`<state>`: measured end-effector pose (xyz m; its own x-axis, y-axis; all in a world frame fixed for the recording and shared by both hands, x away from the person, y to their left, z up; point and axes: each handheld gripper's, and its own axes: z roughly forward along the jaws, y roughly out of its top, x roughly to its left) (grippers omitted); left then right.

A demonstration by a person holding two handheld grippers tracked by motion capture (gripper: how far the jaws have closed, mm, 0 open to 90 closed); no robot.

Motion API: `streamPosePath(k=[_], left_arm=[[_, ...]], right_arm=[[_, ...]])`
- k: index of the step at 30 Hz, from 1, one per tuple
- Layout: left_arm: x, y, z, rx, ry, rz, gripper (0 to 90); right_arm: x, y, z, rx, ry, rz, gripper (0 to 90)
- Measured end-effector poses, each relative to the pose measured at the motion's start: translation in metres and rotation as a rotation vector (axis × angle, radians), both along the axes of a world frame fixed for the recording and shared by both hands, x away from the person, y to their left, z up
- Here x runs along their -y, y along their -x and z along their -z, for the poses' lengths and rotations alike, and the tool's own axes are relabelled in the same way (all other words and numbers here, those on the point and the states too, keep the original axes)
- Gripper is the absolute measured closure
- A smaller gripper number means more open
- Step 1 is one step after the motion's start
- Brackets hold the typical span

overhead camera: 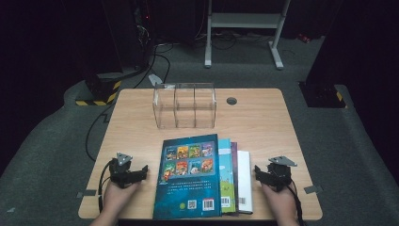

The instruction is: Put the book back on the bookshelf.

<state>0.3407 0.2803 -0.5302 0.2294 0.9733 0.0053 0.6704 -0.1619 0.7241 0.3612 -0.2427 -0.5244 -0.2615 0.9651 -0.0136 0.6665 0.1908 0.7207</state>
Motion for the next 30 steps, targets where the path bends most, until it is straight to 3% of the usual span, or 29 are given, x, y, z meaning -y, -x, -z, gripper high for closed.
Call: streamPosePath(k=[3, 11, 15, 20, 21, 23, 27, 30], left_arm=[[-0.0003, 0.0001, -0.0001, 0.001, 0.000, 0.023, 9.3], [0.0010, -0.0013, 0.0001, -0.007, -0.005, 0.008, 6.2], [0.0019, -0.0022, 0.0001, -0.009, -0.006, 0.024, 4.9], [0.0036, -0.0023, -0.0008, 0.012, 0.000, 0.082, 12.8], [0.0041, -0.0021, -0.0018, 0.011, -0.006, 0.080, 14.9], [0.0063, -0.0005, -0.0041, 0.037, -0.071, 0.054, 19.0], [0.0079, 0.0011, -0.0054, 0.037, -0.076, 0.046, 26.2], [0.0091, 0.0030, -0.0070, 0.057, -0.082, 0.025, 29.0]], right_arm=[[0.0009, 0.0005, -0.0001, 0.000, -0.001, -0.002, 21.7], [0.0008, 0.0003, 0.0002, -0.002, 0.002, 0.006, 18.7], [0.0006, 0.0011, 0.0000, -0.004, -0.002, 0.016, 20.1], [0.0013, 0.0002, -0.0004, 0.000, -0.002, 0.002, 24.2], [0.0015, 0.0004, -0.0005, 0.001, -0.003, 0.007, 25.4], [0.0013, 0.0010, -0.0005, 0.005, -0.001, 0.011, 26.2], [0.0013, 0.0020, -0.0012, 0.002, -0.005, 0.005, 28.7], [0.0017, 0.0037, -0.0032, 0.015, -0.005, -0.037, 31.6]])
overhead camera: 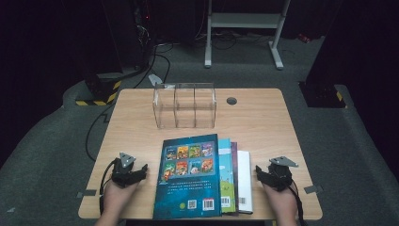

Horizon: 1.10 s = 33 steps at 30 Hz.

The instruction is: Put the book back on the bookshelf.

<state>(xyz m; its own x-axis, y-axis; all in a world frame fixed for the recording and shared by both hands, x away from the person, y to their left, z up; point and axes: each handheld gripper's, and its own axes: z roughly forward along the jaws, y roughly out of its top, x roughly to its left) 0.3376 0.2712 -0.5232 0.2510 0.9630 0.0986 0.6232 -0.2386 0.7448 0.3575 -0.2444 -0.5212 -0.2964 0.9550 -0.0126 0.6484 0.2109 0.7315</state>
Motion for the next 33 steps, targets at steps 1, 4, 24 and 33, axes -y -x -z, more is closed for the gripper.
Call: streamPosePath(k=[1, 4, 24, 33], left_arm=[[0.000, 0.000, 0.000, 0.000, 0.000, 0.000, 29.9], [0.002, -0.002, -0.006, -0.001, 0.026, -0.001, 31.4], [0.038, -0.001, -0.013, -0.051, 0.196, 0.149, 21.8], [0.043, 0.008, -0.013, -0.078, 0.279, 0.175, 19.5]], right_arm=[[0.000, 0.000, 0.000, 0.000, 0.000, 0.000, 31.6], [-0.001, 0.006, -0.005, 0.056, -0.011, -0.054, 32.2], [-0.029, 0.031, -0.048, 0.142, -0.085, -0.118, 26.4], [-0.058, 0.029, -0.056, 0.168, -0.124, -0.189, 22.4]])
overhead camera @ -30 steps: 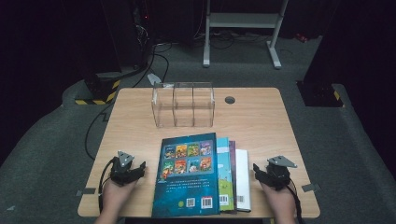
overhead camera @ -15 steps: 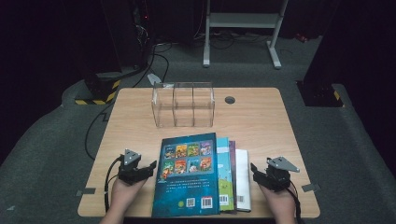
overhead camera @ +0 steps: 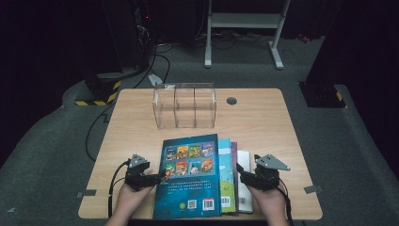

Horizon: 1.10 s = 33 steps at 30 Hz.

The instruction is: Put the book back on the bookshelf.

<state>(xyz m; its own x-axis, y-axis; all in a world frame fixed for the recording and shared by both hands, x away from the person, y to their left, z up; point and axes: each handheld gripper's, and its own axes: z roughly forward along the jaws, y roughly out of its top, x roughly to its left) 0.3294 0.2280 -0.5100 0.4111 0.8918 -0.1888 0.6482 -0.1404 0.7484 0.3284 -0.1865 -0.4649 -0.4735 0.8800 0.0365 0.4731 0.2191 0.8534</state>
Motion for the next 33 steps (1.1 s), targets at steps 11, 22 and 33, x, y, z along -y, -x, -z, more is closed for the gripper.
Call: streamPosePath(k=[11, 22, 33], left_arm=[[0.018, 0.003, 0.001, 0.024, 0.007, 0.026, 15.7], [0.021, 0.004, 0.003, 0.005, 0.069, 0.074, 14.9], [0.026, 0.005, 0.004, 0.000, 0.077, 0.059, 13.0]], right_arm=[[-0.008, 0.007, 0.008, -0.029, -0.008, -0.058, 17.6], [-0.029, 0.012, 0.008, -0.046, -0.011, -0.107, 18.3], [-0.040, 0.014, 0.013, -0.072, -0.005, -0.128, 15.2]])
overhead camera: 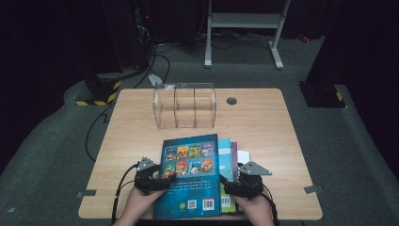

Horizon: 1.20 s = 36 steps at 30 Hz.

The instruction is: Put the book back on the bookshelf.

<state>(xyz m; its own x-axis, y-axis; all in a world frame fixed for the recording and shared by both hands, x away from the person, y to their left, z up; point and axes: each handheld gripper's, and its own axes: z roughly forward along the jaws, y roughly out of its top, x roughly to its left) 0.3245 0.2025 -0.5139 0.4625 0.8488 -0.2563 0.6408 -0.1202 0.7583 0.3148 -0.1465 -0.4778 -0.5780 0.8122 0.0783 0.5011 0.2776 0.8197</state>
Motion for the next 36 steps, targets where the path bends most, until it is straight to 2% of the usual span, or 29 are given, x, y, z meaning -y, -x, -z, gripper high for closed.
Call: streamPosePath(k=[10, 11, 12, 14, 16, 18, 19, 21, 23, 25, 30, 36], left_arm=[[0.007, -0.002, -0.003, 0.037, -0.051, -0.001, 10.4], [0.009, -0.001, -0.003, 0.049, -0.031, 0.017, 10.7], [0.013, 0.001, -0.004, 0.079, -0.028, 0.050, 20.9], [0.023, 0.005, -0.007, 0.104, -0.040, 0.096, 25.5], [0.027, 0.003, -0.009, 0.091, -0.046, 0.092, 24.3], [0.025, -0.002, -0.011, 0.068, -0.087, 0.053, 15.2], [0.022, -0.003, -0.011, 0.074, -0.112, 0.027, 14.9], [0.014, -0.006, -0.010, 0.065, -0.127, -0.008, 14.6], [0.005, -0.010, -0.007, 0.011, -0.068, -0.017, 14.7], [0.001, -0.012, -0.005, -0.018, -0.033, -0.010, 14.8], [0.002, -0.008, -0.003, -0.012, -0.017, -0.008, 14.9], [-0.002, -0.005, 0.000, -0.040, 0.027, -0.003, 13.8]], right_arm=[[0.004, 0.004, 0.000, -0.010, -0.017, 0.003, 14.5], [0.005, 0.004, 0.000, -0.013, -0.017, 0.002, 14.4], [0.005, 0.005, 0.001, -0.009, -0.016, 0.002, 14.4], [0.006, 0.006, 0.001, -0.014, -0.018, 0.008, 14.4], [0.007, 0.007, 0.001, -0.010, -0.014, 0.006, 14.4], [0.007, 0.009, 0.001, -0.016, -0.014, 0.010, 14.4], [0.008, 0.009, 0.002, -0.010, -0.013, 0.011, 14.4], [0.010, 0.010, 0.002, -0.011, -0.013, 0.013, 14.5], [0.010, 0.011, 0.002, -0.019, -0.018, 0.020, 14.5], [0.011, 0.011, 0.002, -0.011, -0.014, 0.017, 14.5], [0.012, 0.010, 0.001, -0.005, -0.013, 0.017, 14.8], [0.010, 0.006, 0.002, -0.013, -0.014, 0.009, 14.9]])
